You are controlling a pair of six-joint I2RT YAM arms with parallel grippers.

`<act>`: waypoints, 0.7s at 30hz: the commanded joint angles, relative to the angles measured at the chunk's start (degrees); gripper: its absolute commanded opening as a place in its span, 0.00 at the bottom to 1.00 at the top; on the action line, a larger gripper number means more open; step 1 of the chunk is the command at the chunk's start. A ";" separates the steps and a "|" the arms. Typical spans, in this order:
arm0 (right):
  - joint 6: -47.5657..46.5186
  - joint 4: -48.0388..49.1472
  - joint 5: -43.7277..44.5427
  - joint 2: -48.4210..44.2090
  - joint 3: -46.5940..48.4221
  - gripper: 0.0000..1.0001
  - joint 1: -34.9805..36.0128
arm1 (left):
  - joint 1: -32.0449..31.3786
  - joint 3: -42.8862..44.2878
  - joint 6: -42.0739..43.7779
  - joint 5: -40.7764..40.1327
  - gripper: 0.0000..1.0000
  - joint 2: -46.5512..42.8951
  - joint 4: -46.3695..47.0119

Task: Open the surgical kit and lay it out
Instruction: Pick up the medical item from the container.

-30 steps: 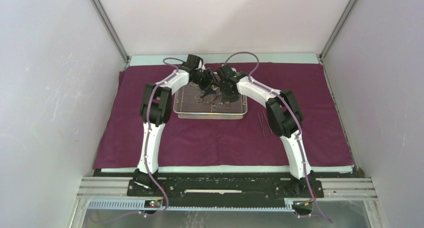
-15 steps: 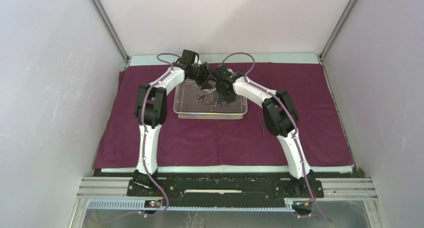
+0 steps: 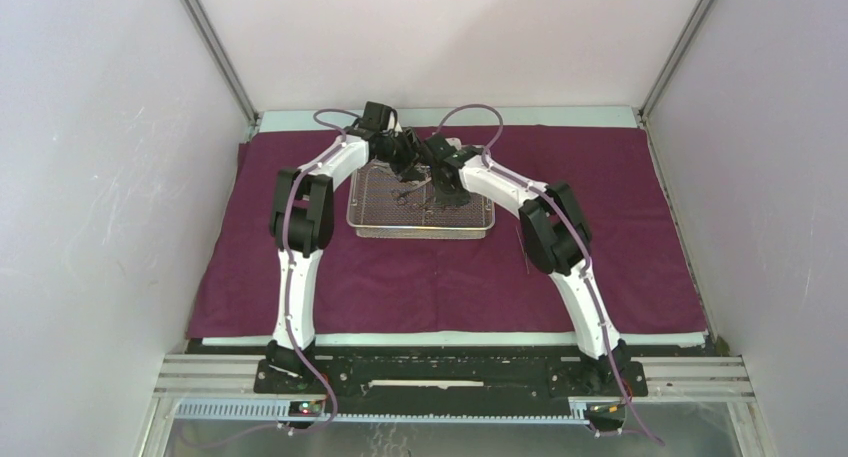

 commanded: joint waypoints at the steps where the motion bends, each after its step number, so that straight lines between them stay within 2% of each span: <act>1: -2.29 -4.49 5.88 2.17 4.55 0.48 0.68 | 0.32 -0.16 0.59 0.44 0.57 -3.27 1.27; 10: -1.13 -8.69 4.01 3.32 9.83 0.48 0.94 | 0.41 0.01 -0.74 1.54 0.57 -2.56 2.09; 21: 2.17 -5.37 -2.33 3.35 5.52 0.48 -1.16 | 0.41 -0.17 -1.38 2.17 0.57 -1.99 2.75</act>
